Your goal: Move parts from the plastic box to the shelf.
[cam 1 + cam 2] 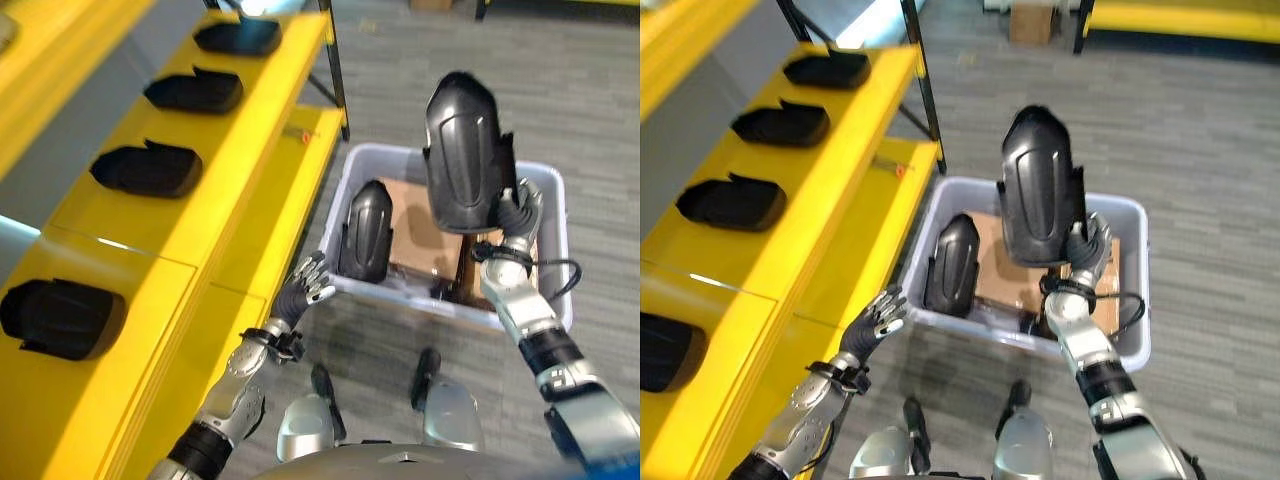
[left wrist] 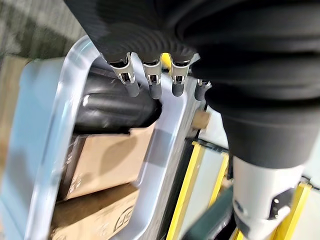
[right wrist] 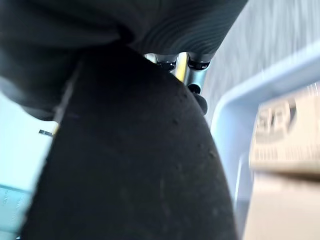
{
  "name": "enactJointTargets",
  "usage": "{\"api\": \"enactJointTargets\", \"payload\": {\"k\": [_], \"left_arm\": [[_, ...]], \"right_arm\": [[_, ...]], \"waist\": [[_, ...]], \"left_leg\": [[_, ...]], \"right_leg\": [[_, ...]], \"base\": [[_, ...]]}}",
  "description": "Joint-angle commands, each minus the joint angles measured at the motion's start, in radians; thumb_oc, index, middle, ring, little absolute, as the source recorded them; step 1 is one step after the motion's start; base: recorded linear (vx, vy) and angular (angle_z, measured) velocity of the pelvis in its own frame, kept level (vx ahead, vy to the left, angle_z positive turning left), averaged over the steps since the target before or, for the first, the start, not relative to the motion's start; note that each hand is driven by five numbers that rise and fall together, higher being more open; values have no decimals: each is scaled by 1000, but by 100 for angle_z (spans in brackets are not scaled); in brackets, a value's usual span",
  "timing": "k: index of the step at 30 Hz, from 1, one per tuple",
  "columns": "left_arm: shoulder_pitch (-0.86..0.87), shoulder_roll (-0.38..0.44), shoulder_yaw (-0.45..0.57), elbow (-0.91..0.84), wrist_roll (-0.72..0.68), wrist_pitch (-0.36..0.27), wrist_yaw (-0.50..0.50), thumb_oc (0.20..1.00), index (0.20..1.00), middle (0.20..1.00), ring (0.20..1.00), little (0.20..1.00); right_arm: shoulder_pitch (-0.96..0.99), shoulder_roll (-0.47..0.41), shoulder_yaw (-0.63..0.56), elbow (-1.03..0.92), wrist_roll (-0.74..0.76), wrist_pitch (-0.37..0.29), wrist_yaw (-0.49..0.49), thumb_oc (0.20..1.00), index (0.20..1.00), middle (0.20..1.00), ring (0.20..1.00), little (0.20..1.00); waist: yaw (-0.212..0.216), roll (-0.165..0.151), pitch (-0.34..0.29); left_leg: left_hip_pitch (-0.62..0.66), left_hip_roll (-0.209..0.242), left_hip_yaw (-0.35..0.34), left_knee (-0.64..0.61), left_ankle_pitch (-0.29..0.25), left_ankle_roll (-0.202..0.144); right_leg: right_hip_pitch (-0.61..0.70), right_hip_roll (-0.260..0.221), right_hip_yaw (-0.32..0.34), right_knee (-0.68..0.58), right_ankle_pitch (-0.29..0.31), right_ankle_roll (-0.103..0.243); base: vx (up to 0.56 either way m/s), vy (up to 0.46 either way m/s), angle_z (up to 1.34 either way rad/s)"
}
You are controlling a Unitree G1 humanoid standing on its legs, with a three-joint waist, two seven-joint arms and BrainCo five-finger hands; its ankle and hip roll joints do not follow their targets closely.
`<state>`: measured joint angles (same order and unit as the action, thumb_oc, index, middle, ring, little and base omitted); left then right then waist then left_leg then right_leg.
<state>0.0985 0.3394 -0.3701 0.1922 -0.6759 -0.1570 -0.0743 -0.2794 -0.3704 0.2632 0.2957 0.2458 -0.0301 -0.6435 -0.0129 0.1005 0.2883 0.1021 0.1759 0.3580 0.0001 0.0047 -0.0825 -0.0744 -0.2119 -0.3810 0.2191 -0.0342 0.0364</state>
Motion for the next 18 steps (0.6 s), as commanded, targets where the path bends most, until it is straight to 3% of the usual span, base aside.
{"api": "enactJointTargets", "payload": {"k": [1, 6, 9, 18], "left_arm": [[-36, 23, 23, -62, 45, -38, 16, 1000, 1000, 1000, 1000, 1000], [0, 25, 54, -73, 80, -17, 20, 1000, 1000, 1000, 1000, 1000], [20, 43, 83, -84, 118, -4, 25, 1000, 1000, 1000, 1000, 1000], [25, 81, 146, -109, 136, 33, -38, 1000, 1000, 1000, 1000, 1000]], "right_arm": [[-88, 2, 38, -64, 113, -73, 249, 200, 200, 200, 200, 200], [8, 29, 121, -142, 151, -40, 392, 200, 200, 200, 200, 200], [43, 44, 190, -184, 190, -1, 472, 200, 200, 200, 200, 200], [113, 55, 229, -218, 214, 4, 446, 200, 200, 200, 200, 200]], "waist": [[13, -37, 41], [27, -52, -13], [48, -57, -44], [99, -66, -100]], "left_leg": [[-49, 84, -42, -22, 92, -45], [-16, 77, -34, -48, 94, -40], [11, 71, -11, -73, 97, -40], [8, 26, 32, -87, 78, -22]], "right_leg": [[93, -55, 42, -38, -48, 38], [147, -67, 2, -84, -25, 59], [191, -86, -47, -134, 11, 90], [230, -130, -176, -206, 124, 137]], "base": [[83, 168, 5], [25, 164, 12], [-49, 266, 17], [-84, 182, 10]]}}
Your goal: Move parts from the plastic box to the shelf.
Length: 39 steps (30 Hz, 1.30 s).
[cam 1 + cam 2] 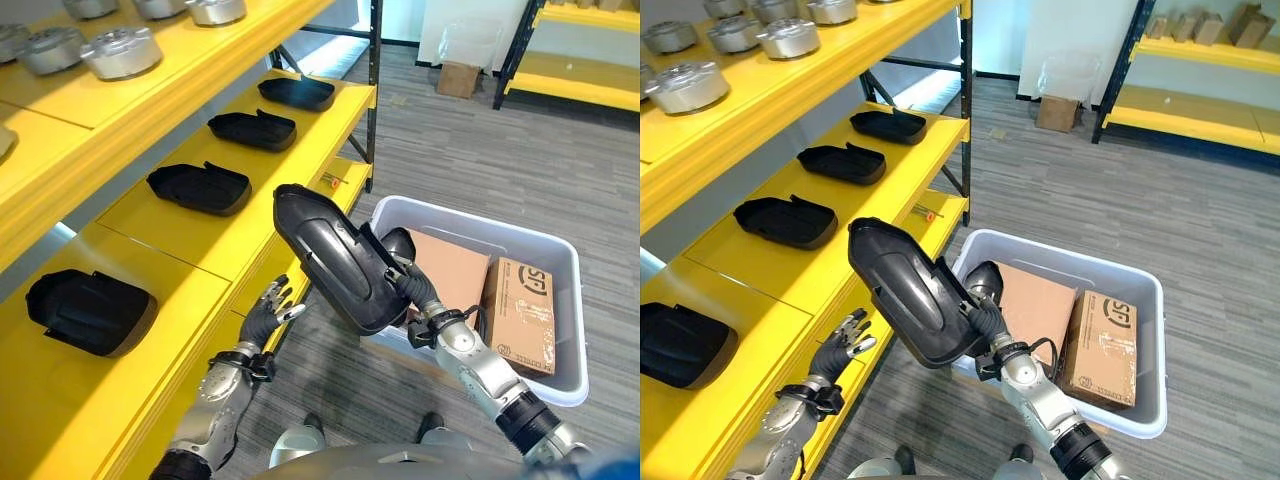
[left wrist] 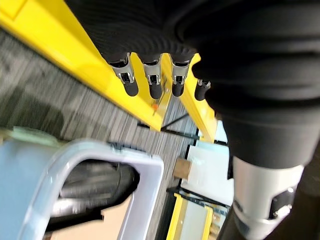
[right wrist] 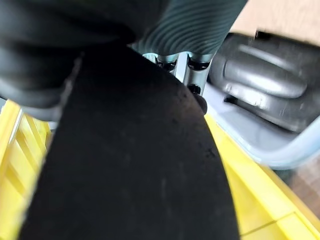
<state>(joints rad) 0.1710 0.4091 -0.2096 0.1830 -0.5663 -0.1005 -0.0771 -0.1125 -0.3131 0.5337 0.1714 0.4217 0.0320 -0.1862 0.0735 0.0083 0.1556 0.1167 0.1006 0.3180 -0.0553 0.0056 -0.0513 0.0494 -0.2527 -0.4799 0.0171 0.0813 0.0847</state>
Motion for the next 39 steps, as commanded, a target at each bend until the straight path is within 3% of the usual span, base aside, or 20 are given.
{"api": "enactJointTargets", "payload": {"k": [1, 3, 5, 7, 8, 9, 10, 13, 16, 18, 21, 24, 25, 26, 28, 32, 36, 39], "left_arm": [[-44, 15, -7, -114, 28, -20, -20, 1000, 1000, 1000, 1000, 1000], [-39, 24, 5, -122, 34, -18, 0, 1000, 1000, 1000, 1000, 1000], [-83, 45, 3, -105, 12, 20, -45, 1000, 1000, 1000, 1000, 1000], [-105, 38, -14, -93, -31, 19, -99, 1000, 1000, 1000, 1000, 1000], [-110, 36, -18, -89, -43, 23, -113, 1000, 1000, 1000, 1000, 1000], [-132, 22, -36, -77, -62, 40, -146, 1000, 1000, 1000, 1000, 1000], [-143, 11, -51, -74, -50, 41, -151, 1000, 1000, 1000, 1000, 1000], [-144, -14, -57, -67, -59, 62, -152, 1000, 1000, 1000, 1000, 1000], [-102, -13, -52, -82, -19, 56, -159, 1000, 1000, 1000, 1000, 1000], [-92, -14, -53, -82, -8, 51, -162, 1000, 1000, 1000, 1000, 1000], [-118, -14, -83, -59, 24, 45, -231, 1000, 1000, 1000, 1000, 1000], [-118, -10, -93, -59, 26, 33, -222, 1000, 1000, 1000, 1000, 1000], [-121, -7, -90, -62, 27, 26, -223, 1000, 1000, 1000, 1000, 1000], [-124, -4, -88, -68, 27, 25, -224, 1000, 1000, 1000, 1000, 1000], [-130, 6, -83, -73, 19, 18, -228, 1000, 1000, 1000, 1000, 1000], [-129, 11, -87, -71, 53, 15, -208, 1000, 1000, 1000, 1000, 1000], [-131, 39, -93, -80, 76, 11, -175, 1000, 1000, 1000, 1000, 1000], [-133, 55, -86, -84, 66, 12, -150, 1000, 1000, 1000, 1000, 1000]], "right_arm": [[-48, 9, -47, -89, 37, -56, -3, 200, 200, 200, 200, 200], [-45, 18, -58, -80, 42, -50, 17, 200, 200, 200, 200, 200], [35, -15, -95, -130, 119, -37, -3, 200, 200, 200, 200, 200], [65, -26, -132, -137, 136, -35, 14, 200, 200, 200, 200, 200], [69, -28, -138, -137, 138, -37, 12, 200, 200, 200, 200, 200], [78, -30, -153, -130, 142, -38, 4, 200, 200, 200, 200, 200], [82, -27, -165, -121, 148, -38, 15, 200, 200, 200, 200, 200], [77, -43, -181, -106, 177, -23, 80, 200, 200, 200, 200, 200], [77, -45, -179, -105, 177, -10, 106, 200, 200, 200, 200, 200], [92, -50, -181, -114, 175, -4, 113, 200, 200, 200, 200, 200], [126, -60, -180, -117, 194, -55, 73, 200, 200, 200, 200, 200], [113, -63, -186, -93, 204, -77, 99, 200, 200, 200, 200, 200], [105, -65, -192, -87, 203, -73, 105, 200, 200, 200, 200, 200], [104, -68, -193, -86, 202, -70, 102, 200, 200, 200, 200, 200], [102, -76, -210, -65, 182, -78, 113, 200, 200, 200, 200, 200], [96, -88, -206, -43, 184, -53, 129, 200, 200, 200, 200, 200], [105, -86, -204, -47, 181, -39, 140, 200, 200, 200, 200, 200], [112, -84, -199, -61, 176, -34, 140, 200, 200, 200, 200, 200]], "waist": [[23, 27, 36], [28, 28, 41], [-48, 20, 20], [-87, 17, 11], [-95, 17, 11], [-116, 14, 8], [-123, 11, 10], [-105, 5, 30], [-92, 16, 52], [-101, 21, 62], [-172, 22, 78], [-178, 17, 75], [-182, 17, 65], [-185, 18, 60], [-192, 20, 32], [-190, 52, 26], [-201, 68, 26], [-197, 61, 26]], "left_leg": [[-4, 86, 86, -32, 68, -47], [-4, 66, 96, -32, 58, -37], [-60, -1, -30, -32, 34, 14], [-88, -30, -104, -32, 47, 30], [-92, -36, -121, -32, 49, 30], [-107, -52, -168, -32, 58, 28], [-115, -63, -196, -32, 62, 28], [-157, -73, -263, -32, 77, 14], [-167, -76, -287, -32, 87, 11], [-158, -64, -223, -32, 94, 3], [-118, -16, 81, 34, 66, -14], [-95, 14, 105, 82, 32, -12], [-65, 58, 115, 122, 43, -26], [-59, 79, 121, 139, 61, -37], [-25, 187, 117, 181, 155, -83], [-5, 193, 99, 163, 156, -83], [27, 155, 145, 95, 108, -56], [41, 136, 142, 61, 79, -40]], "right_leg": [[97, -99, -110, 7, 33, 93], [80, -97, -124, 39, 26, 94], [23, 100, 102, 76, -134, 23], [9, 187, 230, 73, -150, -26], [9, 205, 259, 71, -154, -33], [11, 254, 332, 62, -157, -51], [16, 265, 360, 48, -151, -55], [29, 252, 375, -33, -117, -52], [35, 247, 370, -34, -119, -59], [45, 238, 340, -40, -118, -58], [67, 180, 199, -36, -122, -39], [66, 155, 170, -31, -116, -41], [68, 144, 155, -24, -121, -51], [69, 142, 150, -21, -124, -57], [55, 113, 121, 14, -139, -71], [41, 94, 111, 80, -178, -78], [56, 55, 104, 100, -172, -42], [65, 39, 111, 99, -157, -25]], "base": [[-143, 173, 6], [-171, 133, -24], [-183, -6, 86], [-93, -42, 165], [-21, -35, 123], [-36, -48, 122], [-110, -110, 127], [-222, -196, 97], [-184, -160, 10], [-88, -34, 14], [-193, 30, 129], [-115, 50, 150], [-46, 130, 50], [-46, 242, 56], [-29, 395, 87], [-11, 346, 52], [7, 430, 29], [36, 406, 32]]}}
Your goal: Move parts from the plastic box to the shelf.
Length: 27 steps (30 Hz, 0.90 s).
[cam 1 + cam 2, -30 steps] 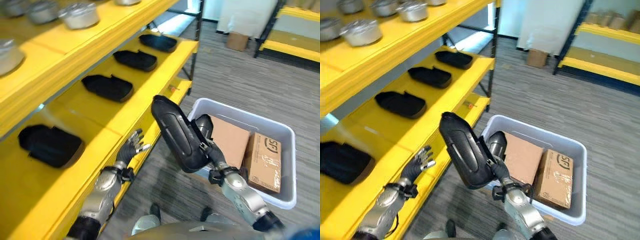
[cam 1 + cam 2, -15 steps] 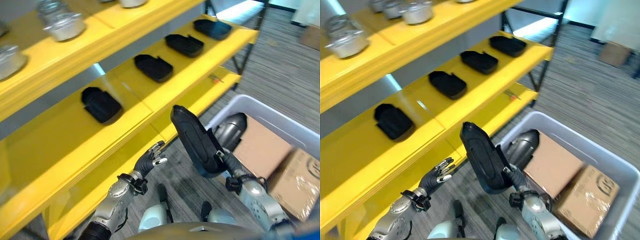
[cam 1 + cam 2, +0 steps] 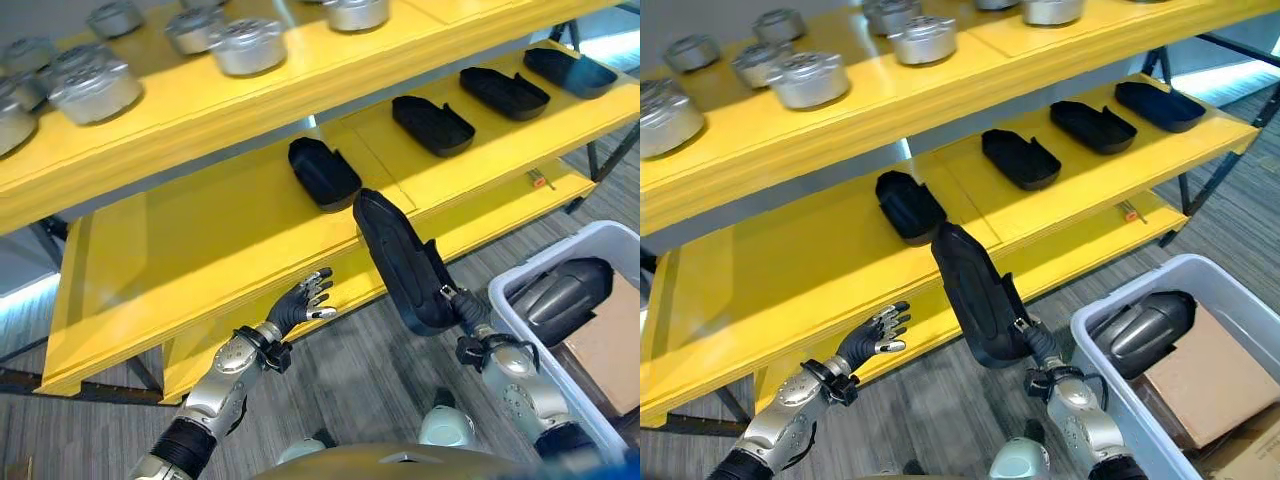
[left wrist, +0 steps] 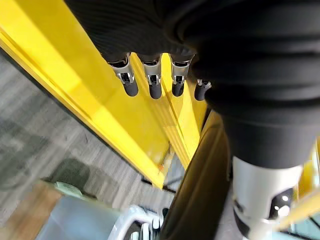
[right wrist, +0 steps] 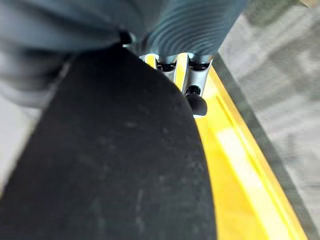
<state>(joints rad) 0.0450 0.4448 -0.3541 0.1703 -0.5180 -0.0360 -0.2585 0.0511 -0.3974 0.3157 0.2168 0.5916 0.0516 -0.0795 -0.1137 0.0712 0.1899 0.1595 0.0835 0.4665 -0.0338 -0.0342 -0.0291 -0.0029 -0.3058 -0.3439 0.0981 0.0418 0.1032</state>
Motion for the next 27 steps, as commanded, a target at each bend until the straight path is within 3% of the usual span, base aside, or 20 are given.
{"api": "enactJointTargets", "payload": {"k": [1, 2, 5, 8, 13, 14, 16, 17, 18, 19, 20, 21, 27], "left_arm": [[-6, 24, 63, -74, 31, -58, 38, 1000, 1000, 1000, 1000, 1000], [-1, 30, 69, -80, 48, -66, 41, 1000, 1000, 1000, 1000, 1000], [18, 42, 87, -88, 66, -88, 42, 1000, 1000, 1000, 1000, 1000], [13, 48, 90, -78, 64, -100, 53, 1000, 1000, 1000, 1000, 1000], [35, 27, 93, -79, 41, -119, 1, 1000, 1000, 1000, 1000, 1000], [34, 21, 86, -80, 37, -115, -4, 1000, 1000, 1000, 1000, 1000], [7, 17, 52, -71, 33, -78, -11, 1000, 1000, 1000, 1000, 1000], [0, 6, 21, -63, 40, -66, 16, 1000, 1000, 1000, 1000, 1000], [-5, -6, 3, -56, 37, -62, 32, 1000, 1000, 1000, 1000, 1000], [-17, -32, -29, -42, 58, -53, 58, 1000, 1000, 1000, 1000, 1000], [-35, -38, -50, -28, 90, -80, 74, 1000, 1000, 1000, 1000, 1000], [-47, -36, -54, -32, 114, -99, 75, 1000, 1000, 1000, 1000, 1000], [-47, -38, -53, -74, 96, -82, 60, 1000, 1000, 1000, 1000, 1000]], "right_arm": [[-52, 3, 20, -110, 9, -44, 33, 200, 200, 200, 200, 200], [-58, 12, 27, -110, 18, -38, 32, 200, 200, 200, 200, 200], [-64, 33, 48, -125, -4, -46, 44, 200, 200, 200, 200, 200], [-72, 46, 65, -130, -1, -51, 32, 200, 200, 200, 200, 200], [-102, 92, 100, -118, -16, -64, 14, 200, 200, 200, 200, 200], [-107, 99, 105, -114, -16, -66, 9, 200, 200, 200, 200, 200], [-94, 89, 106, -144, 4, -70, -1, 200, 200, 200, 200, 200], [-90, 72, 100, -148, 13, -68, 8, 200, 200, 200, 200, 200], [-89, 62, 93, -149, 21, -66, 11, 200, 200, 200, 200, 200], [-81, 50, 84, -157, 29, -65, -2, 200, 200, 200, 200, 200], [-74, 45, 73, -161, 41, -64, -8, 200, 200, 200, 200, 200], [-68, 43, 63, -162, 50, -65, -8, 200, 200, 200, 200, 200], [-65, 70, 56, -141, 65, -67, 29, 200, 200, 200, 200, 200]], "waist": [[-5, -5, -10], [8, -12, -12], [43, -19, -15], [63, -24, -12], [118, -32, 5], [118, -32, 8], [84, -50, 1], [68, -67, -1], [57, -75, -4], [30, -86, -8], [10, -86, -11], [2, -85, -12], [14, -77, -16]], "left_leg": [[1, 143, -11, 29, 107, -57], [9, 120, -20, 11, 81, -45], [23, 71, -25, -35, 69, -22], [14, 46, -33, -46, 63, -8], [-7, -13, -24, -53, 41, 23], [-10, -22, -28, -53, 35, 30], [-27, -38, -40, -53, 27, 45], [-30, -53, -58, -53, 22, 40], [-33, -65, -81, -53, 18, 37], [-58, -89, -126, -53, 26, 43], [-69, -99, -160, -53, 22, 48], [-76, -101, -174, -53, 22, 50], [-59, -91, -157, -53, 17, 46]], "right_leg": [[122, 87, -25, 11, -109, -35], [127, 70, -29, -2, -86, -11], [135, 31, -67, -24, -35, 33], [131, 15, -89, -23, -13, 44], [69, -45, -164, 56, 79, 76], [52, -37, -153, 74, 75, 76], [43, 106, -88, 40, -31, 44], [53, 183, -54, -29, -45, 20], [60, 220, -9, -88, -30, 10], [44, 268, 112, -178, 26, -9], [25, 282, 196, -185, 39, -10], [19, 280, 234, -185, 43, -7], [41, 264, 198, -184, 34, -5]], "base": [[34, 500, 31], [26, 502, 23], [-13, 393, 19], [-45, 252, 13], [-77, 295, 0], [-41, 176, -11], [38, 96, 41], [138, 22, 61], [143, -27, 85], [125, -57, 101], [91, -91, 124], [79, -88, 96], [99, -133, 44]]}}
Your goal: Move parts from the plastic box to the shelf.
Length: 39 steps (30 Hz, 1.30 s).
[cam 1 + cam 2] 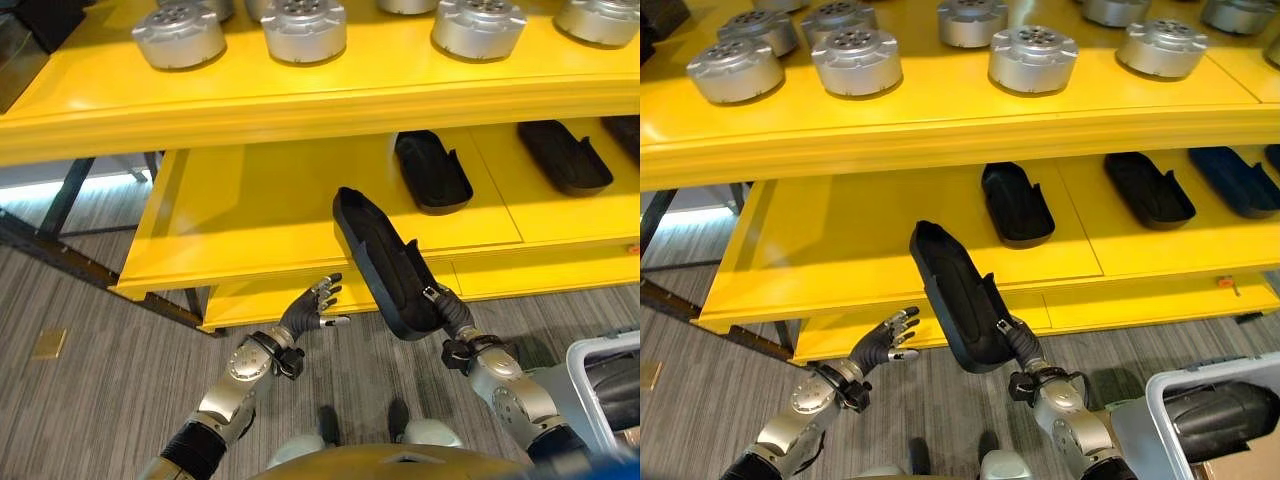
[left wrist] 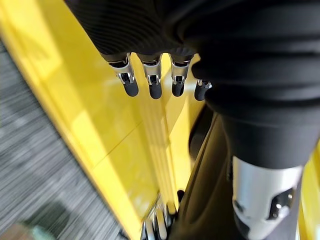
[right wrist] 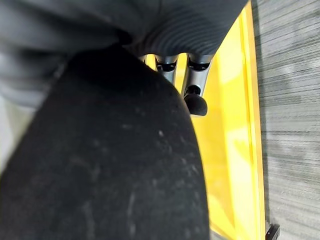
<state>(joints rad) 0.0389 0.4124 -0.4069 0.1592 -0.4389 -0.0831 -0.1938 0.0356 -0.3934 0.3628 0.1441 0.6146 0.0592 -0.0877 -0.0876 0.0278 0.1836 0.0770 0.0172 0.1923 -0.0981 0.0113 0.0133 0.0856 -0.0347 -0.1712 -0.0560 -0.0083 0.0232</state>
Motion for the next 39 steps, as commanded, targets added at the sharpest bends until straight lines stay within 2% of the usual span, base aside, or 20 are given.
{"api": "enactJointTargets", "payload": {"k": [1, 5, 8, 10, 11, 12, 13, 15, 17, 20, 23, 25, 27, 29, 30, 32, 35, 36, 37, 39], "left_arm": [[-40, -7, -2, -62, 15, -31, -1, 1000, 1000, 1000, 1000, 1000], [-18, -13, -15, -48, 29, -27, 6, 1000, 1000, 1000, 1000, 1000], [-17, -12, -16, -51, 34, -24, 9, 1000, 1000, 1000, 1000, 1000], [-19, -9, -16, -47, 48, -34, 10, 1000, 1000, 1000, 1000, 1000], [-22, -9, -18, -46, 44, -35, 8, 1000, 1000, 1000, 1000, 1000], [-29, -7, -20, -45, 41, -36, 5, 1000, 1000, 1000, 1000, 1000], [-43, -7, -27, -41, 44, -36, 9, 1000, 1000, 1000, 1000, 1000], [-69, -13, -37, -26, 43, -32, 6, 1000, 1000, 1000, 1000, 1000], [-84, -24, -40, -13, 33, -28, -3, 1000, 1000, 1000, 1000, 1000], [-96, -37, -47, 3, 16, -35, -1, 1000, 1000, 1000, 1000, 1000], [-91, -40, -51, 1, 0, -43, 0, 1000, 1000, 1000, 1000, 1000], [-83, -36, -46, -11, -8, -41, -5, 1000, 1000, 1000, 1000, 1000], [-80, -32, -43, -17, -5, -38, -6, 1000, 1000, 1000, 1000, 1000], [-83, -29, -46, -13, -6, -43, -8, 1000, 1000, 1000, 1000, 1000], [-90, -28, -54, -15, -7, -51, -2, 1000, 1000, 1000, 1000, 1000], [-91, -26, -52, -18, -4, -53, 0, 1000, 1000, 1000, 1000, 1000], [-108, -24, -58, -9, -7, -31, -4, 1000, 1000, 1000, 1000, 1000], [-113, -23, -59, -7, -4, -27, -6, 1000, 1000, 1000, 1000, 1000], [-121, -16, -62, 0, 9, -27, -21, 1000, 1000, 1000, 1000, 1000], [-124, -12, -67, -3, 26, -35, -12, 1000, 1000, 1000, 1000, 1000]], "right_arm": [[-51, 68, 11, -65, 43, -75, 39, 200, 200, 200, 200, 200], [-66, 72, 50, -52, 34, -84, 36, 200, 200, 200, 200, 200], [-69, 72, 56, -38, 23, -98, 33, 200, 200, 200, 200, 200], [-71, 70, 56, -34, 26, -99, 33, 200, 200, 200, 200, 200], [-68, 68, 54, -39, 19, -103, 31, 200, 200, 200, 200, 200], [-67, 63, 52, -44, 9, -109, 26, 200, 200, 200, 200, 200], [-66, 61, 48, -45, 2, -114, 16, 200, 200, 200, 200, 200], [-73, 61, 44, -29, 12, -118, 2, 200, 200, 200, 200, 200], [-86, 61, 35, -3, 6, -129, 6, 200, 200, 200, 200, 200], [-82, 43, 20, -2, -21, -127, 14, 200, 200, 200, 200, 200], [-70, 20, 8, -16, -19, -120, 13, 200, 200, 200, 200, 200], [-64, 11, 2, -18, -19, -126, 22, 200, 200, 200, 200, 200], [-60, 4, -6, -22, -15, -119, 21, 200, 200, 200, 200, 200], [-55, -2, -10, -28, -17, -114, 17, 200, 200, 200, 200, 200], [-41, -10, -16, -36, -35, -105, -1, 200, 200, 200, 200, 200], [-46, -9, -14, -19, -19, -111, 3, 200, 200, 200, 200, 200], [-53, 4, -19, -8, -1, -135, 6, 200, 200, 200, 200, 200], [-55, 8, -20, -9, 4, -136, 6, 200, 200, 200, 200, 200], [-52, 23, -23, -16, 6, -138, 13, 200, 200, 200, 200, 200], [-50, 37, -18, -24, -3, -126, 6, 200, 200, 200, 200, 200]], "waist": [[-12, -33, -10], [-10, -17, -10], [-12, -11, -6], [-18, -8, -5], [-25, -3, -4], [-31, -9, -2], [-44, -13, 6], [-65, -9, 14], [-77, 3, 14], [-97, 35, 10], [-104, 43, 4], [-102, 44, 3], [-104, 48, 1], [-111, 50, -2], [-120, 55, -3], [-113, 57, 2], [-114, 58, 0], [-111, 62, 0], [-105, 50, -6], [-102, 43, -8]], "left_leg": [[26, -25, 119, 11, -29, 4], [58, -19, 145, 17, -34, -2], [58, -15, 152, 33, -40, -2], [55, -14, 170, 69, -59, -1], [58, -13, 176, 110, -97, -3], [39, 2, 217, 167, -107, -3], [10, 47, 271, 258, -106, -18], [-12, 122, 333, 334, -61, -49], [-8, 152, 343, 324, -28, -60], [10, 192, 305, 235, 69, -96], [35, 227, 245, 156, 129, -123], [33, 270, 201, 123, 187, -146], [28, 303, 197, 97, 232, -162], [26, 320, 217, 75, 246, -170], [23, 332, 218, 45, 256, -179], [24, 318, 189, 49, 229, -169], [41, 271, 195, 50, 160, -143], [34, 268, 204, 51, 152, -128], [49, 228, 196, 49, 92, -107], [58, 202, 199, 48, 64, -92]], "right_leg": [[-45, -7, 23, -29, 82, 74], [-14, -8, -17, -10, 44, 56], [-9, -10, -23, -3, 37, 51], [-9, -15, -28, 4, 30, 44], [1, -20, -32, 11, 11, 48], [-3, -35, -46, 17, 11, 41], [-2, -51, -71, 26, 5, 35], [-11, -62, -103, 46, -8, 17], [-18, -63, -111, 62, -18, 6], [-24, -60, -80, 92, -46, -4], [-29, -78, -60, 119, -62, 1], [-23, -96, -41, 129, -71, 5], [-14, -112, -37, 137, -76, 9], [-9, -128, -44, 150, -85, 14], [-7, -151, -50, 196, -111, 23], [-11, -158, -38, 222, -117, 25], [2, -167, -33, 223, -112, 37], [-5, -161, -32, 214, -91, 35], [-1, -171, -18, 205, -72, 58], [-1, -182, -18, 197, -58, 73]], "base": [[84, -65, 11], [210, -155, 5], [106, -85, 14], [120, -61, 13], [107, -60, 6], [86, -83, 4], [4, -118, 7], [24, -63, 35], [71, 64, 61], [124, 189, 12], [106, 210, -13], [118, 241, -14], [126, 275, -34], [133, 359, -17], [166, 470, 24], [144, 403, 31], [107, 282, 2], [142, 321, 5], [129, 295, 13], [134, 262, 7]]}}
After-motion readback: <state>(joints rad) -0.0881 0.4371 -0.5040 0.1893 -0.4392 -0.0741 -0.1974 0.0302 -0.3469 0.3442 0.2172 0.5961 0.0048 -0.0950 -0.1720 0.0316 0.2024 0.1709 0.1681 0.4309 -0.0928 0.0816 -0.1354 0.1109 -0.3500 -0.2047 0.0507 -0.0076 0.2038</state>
